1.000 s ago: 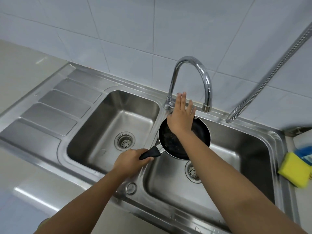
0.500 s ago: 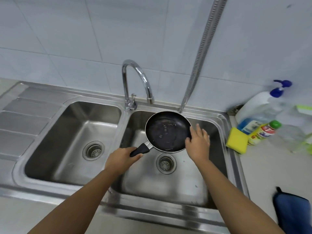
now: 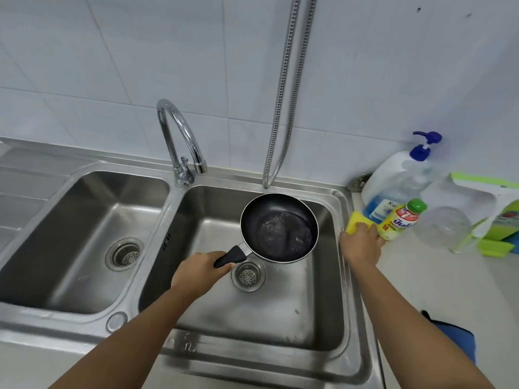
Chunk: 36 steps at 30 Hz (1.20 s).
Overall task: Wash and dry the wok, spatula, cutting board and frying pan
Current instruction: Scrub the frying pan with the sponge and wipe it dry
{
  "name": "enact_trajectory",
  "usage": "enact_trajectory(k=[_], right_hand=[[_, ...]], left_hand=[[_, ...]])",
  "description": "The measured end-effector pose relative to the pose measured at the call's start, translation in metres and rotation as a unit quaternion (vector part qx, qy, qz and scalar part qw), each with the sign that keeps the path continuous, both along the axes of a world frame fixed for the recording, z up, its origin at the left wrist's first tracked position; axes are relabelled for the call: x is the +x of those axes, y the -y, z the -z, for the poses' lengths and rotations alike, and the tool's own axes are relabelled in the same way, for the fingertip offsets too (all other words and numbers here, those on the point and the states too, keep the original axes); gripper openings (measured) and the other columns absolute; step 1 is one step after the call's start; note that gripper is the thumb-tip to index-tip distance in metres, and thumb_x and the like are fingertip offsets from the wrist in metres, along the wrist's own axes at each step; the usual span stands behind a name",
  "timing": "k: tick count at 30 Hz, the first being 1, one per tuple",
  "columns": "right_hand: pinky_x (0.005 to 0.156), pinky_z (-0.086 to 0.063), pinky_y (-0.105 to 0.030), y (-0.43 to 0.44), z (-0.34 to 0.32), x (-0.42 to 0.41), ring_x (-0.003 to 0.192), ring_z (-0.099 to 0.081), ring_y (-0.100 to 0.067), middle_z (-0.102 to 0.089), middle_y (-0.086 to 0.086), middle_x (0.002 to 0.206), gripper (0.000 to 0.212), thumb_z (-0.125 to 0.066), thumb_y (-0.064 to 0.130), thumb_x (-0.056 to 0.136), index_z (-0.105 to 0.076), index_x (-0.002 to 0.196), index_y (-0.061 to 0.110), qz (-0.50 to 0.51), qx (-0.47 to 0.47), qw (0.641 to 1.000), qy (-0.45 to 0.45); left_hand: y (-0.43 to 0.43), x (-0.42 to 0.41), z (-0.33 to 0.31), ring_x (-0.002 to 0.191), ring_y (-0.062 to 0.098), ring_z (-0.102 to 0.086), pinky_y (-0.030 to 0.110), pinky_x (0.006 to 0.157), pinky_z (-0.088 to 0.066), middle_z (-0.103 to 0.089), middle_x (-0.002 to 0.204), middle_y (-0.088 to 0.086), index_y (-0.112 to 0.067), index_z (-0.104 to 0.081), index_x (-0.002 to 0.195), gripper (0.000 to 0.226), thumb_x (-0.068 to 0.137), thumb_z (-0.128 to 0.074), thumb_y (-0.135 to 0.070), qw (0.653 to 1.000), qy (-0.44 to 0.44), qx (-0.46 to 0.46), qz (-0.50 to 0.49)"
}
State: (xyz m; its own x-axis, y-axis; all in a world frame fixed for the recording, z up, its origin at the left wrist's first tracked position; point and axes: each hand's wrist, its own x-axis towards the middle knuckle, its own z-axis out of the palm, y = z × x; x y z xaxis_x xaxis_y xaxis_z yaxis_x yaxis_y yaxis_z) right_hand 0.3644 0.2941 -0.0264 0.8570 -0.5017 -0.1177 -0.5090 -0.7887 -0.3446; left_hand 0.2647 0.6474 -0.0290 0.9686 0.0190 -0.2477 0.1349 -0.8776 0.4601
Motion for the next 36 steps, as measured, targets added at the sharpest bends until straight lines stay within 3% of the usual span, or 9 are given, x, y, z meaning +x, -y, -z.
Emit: enact_trajectory(k=[3, 8, 12, 18, 22, 25, 30, 36], right_hand=[[0.095, -0.039, -0.048, -0.005, 0.003, 0.003, 0.121, -0.035, -0.042, -0.035, -0.018, 0.144, 0.041, -0.059, 0.035, 0.090, -0.048, 0.121, 0.010, 0.019, -0.004, 1.000, 0.000], [0.091, -0.042, -0.046, -0.018, 0.014, -0.007, 0.108, -0.044, -0.044, -0.041, -0.019, 0.137, 0.040, -0.062, 0.025, 0.085, -0.047, 0.119, 0.008, 0.038, -0.008, 0.999, 0.015], [0.083, -0.045, -0.042, -0.043, -0.002, -0.013, 0.102, -0.054, -0.040, -0.057, -0.018, 0.115, 0.041, -0.067, 0.029, 0.080, -0.052, 0.112, 0.007, 0.040, 0.133, 0.983, 0.123], [0.095, -0.043, -0.039, -0.142, -0.024, -0.019, 0.114, -0.050, -0.027, -0.055, -0.006, 0.125, 0.046, -0.067, 0.024, 0.077, -0.056, 0.121, 0.014, -0.130, 0.209, 0.952, 0.180], [0.097, -0.041, -0.036, -0.218, -0.032, -0.027, 0.113, -0.050, -0.024, -0.053, -0.003, 0.124, 0.046, -0.067, 0.022, 0.077, -0.056, 0.121, 0.015, -0.240, 0.235, 0.927, 0.169], [0.097, -0.038, -0.034, -0.266, -0.029, -0.040, 0.114, -0.047, -0.024, -0.051, 0.001, 0.129, 0.046, -0.066, 0.021, 0.076, -0.057, 0.121, 0.019, -0.310, 0.198, 0.919, 0.138], [0.099, -0.038, -0.036, -0.326, -0.020, -0.052, 0.116, -0.046, -0.028, -0.047, 0.002, 0.137, 0.047, -0.065, 0.021, 0.078, -0.058, 0.124, 0.022, -0.371, 0.121, 0.915, 0.105], [0.103, -0.038, -0.037, -0.370, -0.006, -0.052, 0.116, -0.044, -0.031, -0.041, -0.001, 0.144, 0.048, -0.065, 0.024, 0.083, -0.056, 0.130, 0.026, -0.401, 0.074, 0.911, 0.064]], left_hand=[[0.000, -0.001, 0.002, 0.063, 0.009, -0.059, 0.030, 0.060, -0.048, -0.062, 0.068, -0.006, -0.040, -0.061, 0.088, 0.025, 0.088, -0.052, -0.063, 1.000, -0.003, 0.012, -0.004], [-0.014, -0.012, 0.003, 0.060, 0.008, -0.059, 0.026, 0.057, -0.046, -0.062, 0.065, -0.007, -0.037, -0.065, 0.095, 0.028, 0.089, -0.053, -0.062, 1.000, -0.003, 0.024, -0.009], [-0.035, -0.023, 0.003, 0.063, 0.007, -0.060, 0.028, 0.060, -0.048, -0.064, 0.069, -0.008, -0.039, -0.066, 0.101, 0.031, 0.088, -0.053, -0.063, 0.999, 0.001, 0.025, -0.030], [-0.079, -0.051, -0.002, 0.071, 0.008, -0.059, 0.026, 0.060, -0.044, -0.067, 0.078, -0.011, -0.042, -0.065, 0.102, 0.026, 0.087, -0.055, -0.062, 0.997, 0.009, 0.023, -0.074], [-0.123, -0.070, -0.010, 0.070, 0.007, -0.061, 0.027, 0.061, -0.047, -0.065, 0.071, -0.012, -0.045, -0.059, 0.085, 0.020, 0.084, -0.054, -0.065, 0.995, 0.001, 0.027, -0.096], [-0.152, -0.083, -0.017, 0.067, 0.005, -0.061, 0.026, 0.059, -0.045, -0.065, 0.069, -0.013, -0.043, -0.062, 0.087, 0.022, 0.084, -0.055, -0.064, 0.993, 0.001, 0.036, -0.109], [-0.195, -0.092, -0.020, 0.073, 0.008, -0.061, 0.028, 0.063, -0.048, -0.069, 0.079, -0.012, -0.041, -0.068, 0.107, 0.031, 0.086, -0.057, -0.061, 0.992, 0.013, 0.047, -0.118], [-0.243, -0.093, -0.013, 0.068, 0.005, -0.058, 0.024, 0.057, -0.041, -0.064, 0.073, -0.014, -0.043, -0.066, 0.106, 0.031, 0.086, -0.055, -0.064, 0.993, 0.002, 0.025, -0.112]])
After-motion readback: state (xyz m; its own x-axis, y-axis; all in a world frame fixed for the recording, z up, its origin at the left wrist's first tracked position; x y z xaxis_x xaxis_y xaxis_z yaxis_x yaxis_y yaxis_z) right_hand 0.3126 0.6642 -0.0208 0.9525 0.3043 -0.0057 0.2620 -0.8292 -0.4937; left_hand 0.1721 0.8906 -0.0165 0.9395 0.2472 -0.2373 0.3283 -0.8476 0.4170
